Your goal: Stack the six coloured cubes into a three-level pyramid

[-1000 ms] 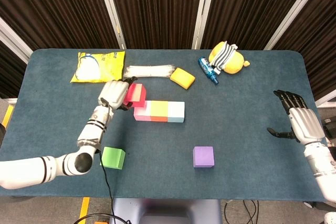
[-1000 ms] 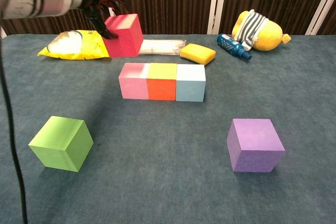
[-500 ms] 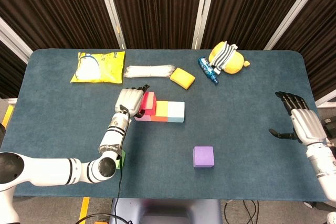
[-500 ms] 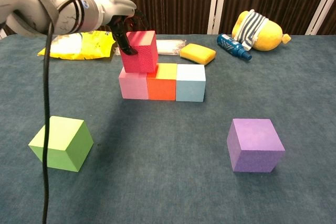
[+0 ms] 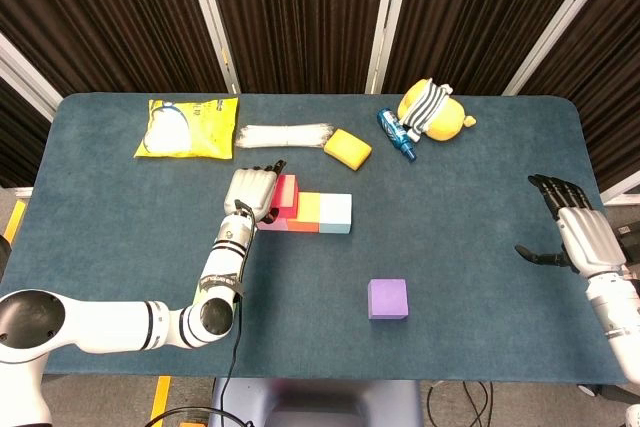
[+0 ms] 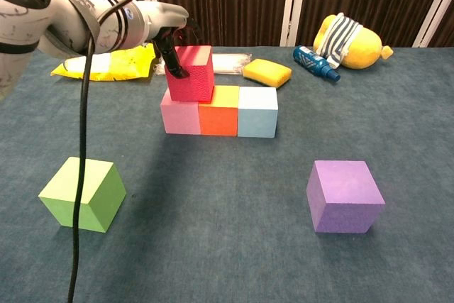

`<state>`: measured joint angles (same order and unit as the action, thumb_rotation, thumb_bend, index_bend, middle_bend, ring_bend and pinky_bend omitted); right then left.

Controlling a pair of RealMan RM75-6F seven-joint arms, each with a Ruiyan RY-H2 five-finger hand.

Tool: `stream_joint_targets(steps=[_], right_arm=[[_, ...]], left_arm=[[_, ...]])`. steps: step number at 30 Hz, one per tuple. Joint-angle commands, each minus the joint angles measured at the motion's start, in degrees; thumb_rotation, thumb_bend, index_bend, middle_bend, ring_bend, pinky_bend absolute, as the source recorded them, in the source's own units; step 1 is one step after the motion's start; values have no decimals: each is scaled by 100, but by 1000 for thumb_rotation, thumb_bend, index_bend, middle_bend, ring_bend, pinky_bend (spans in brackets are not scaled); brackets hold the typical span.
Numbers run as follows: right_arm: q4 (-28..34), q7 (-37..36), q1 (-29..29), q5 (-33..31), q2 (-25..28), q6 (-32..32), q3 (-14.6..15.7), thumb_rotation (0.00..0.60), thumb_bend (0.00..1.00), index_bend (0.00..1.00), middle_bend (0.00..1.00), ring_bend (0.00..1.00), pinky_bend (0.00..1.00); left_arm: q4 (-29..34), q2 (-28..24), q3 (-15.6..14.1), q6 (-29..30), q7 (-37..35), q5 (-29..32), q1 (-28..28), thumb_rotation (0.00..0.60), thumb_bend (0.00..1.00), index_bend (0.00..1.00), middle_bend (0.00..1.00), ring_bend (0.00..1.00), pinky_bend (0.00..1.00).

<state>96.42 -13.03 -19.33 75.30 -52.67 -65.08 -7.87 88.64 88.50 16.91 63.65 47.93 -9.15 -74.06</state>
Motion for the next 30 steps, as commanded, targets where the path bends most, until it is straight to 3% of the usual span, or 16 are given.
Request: stream_joint_targets(steps=[1,30], right_arm=[[-8,-5,1,-1,-4,15,-2,600,293,82,151,0,21],[-148,-133,14,-7,-24,96,-61,600,293,82,151,0,20]], left_arm=[[-37,40,3,5,32,-6,9,600,378,96,268,247,309],[-81,282,226,185,475,126,2,600,377,74,256,237,310]])
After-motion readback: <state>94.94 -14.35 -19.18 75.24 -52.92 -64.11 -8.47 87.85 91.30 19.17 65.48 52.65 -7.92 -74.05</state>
